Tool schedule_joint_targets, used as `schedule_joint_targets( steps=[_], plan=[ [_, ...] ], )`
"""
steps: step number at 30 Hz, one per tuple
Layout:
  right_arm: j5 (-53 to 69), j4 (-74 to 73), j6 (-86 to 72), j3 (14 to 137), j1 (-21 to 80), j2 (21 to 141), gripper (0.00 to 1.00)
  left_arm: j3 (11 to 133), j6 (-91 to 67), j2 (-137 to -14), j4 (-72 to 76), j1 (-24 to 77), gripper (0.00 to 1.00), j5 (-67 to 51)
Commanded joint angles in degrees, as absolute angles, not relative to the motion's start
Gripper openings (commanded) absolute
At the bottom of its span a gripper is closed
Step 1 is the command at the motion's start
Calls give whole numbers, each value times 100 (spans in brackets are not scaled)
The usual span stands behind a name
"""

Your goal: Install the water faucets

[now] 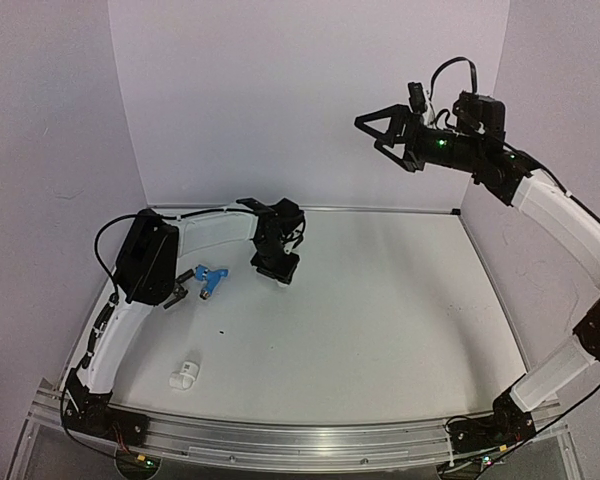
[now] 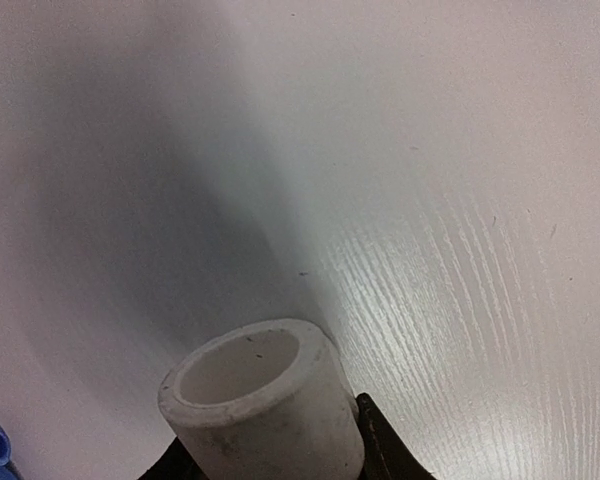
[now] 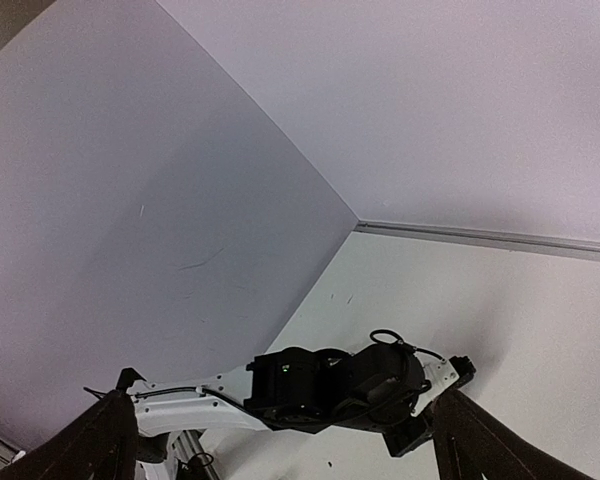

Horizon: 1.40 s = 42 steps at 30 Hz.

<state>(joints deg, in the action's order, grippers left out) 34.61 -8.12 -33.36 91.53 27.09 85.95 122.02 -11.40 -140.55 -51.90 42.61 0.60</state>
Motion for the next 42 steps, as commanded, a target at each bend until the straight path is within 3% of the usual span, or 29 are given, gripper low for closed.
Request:
schedule_joint_targets(
  steps=[1,10,12,14,25,32,42],
  plan=[
    [3590,-448,-3594,9538,2862,8587,98,12065,-1046,-14106,-5047,4317,20,220],
    [3707,-463,-3573,9680,2901,8550,98,11952,-1044,-14138,-5001,4333,34,158],
    [3678,-464,-3501,9626,2897,8497,98,11867,-1063,-14070,-4958,4333,46,126],
    [3630,-474,-3435,9556,2892,8483,98,11819,-1071,-13979,-4943,4333,50,111],
    [3364,-526,-2388,9182,2787,8528,98,11621,-1110,-13200,-4907,4333,98,-213],
    [2934,-579,-1816,8827,2614,8528,98,10854,-1294,-12030,-4729,4241,100,-182],
    [3155,-609,-808,8222,2448,8545,98,8916,-1935,-10548,-4323,3237,100,-182]
  ],
)
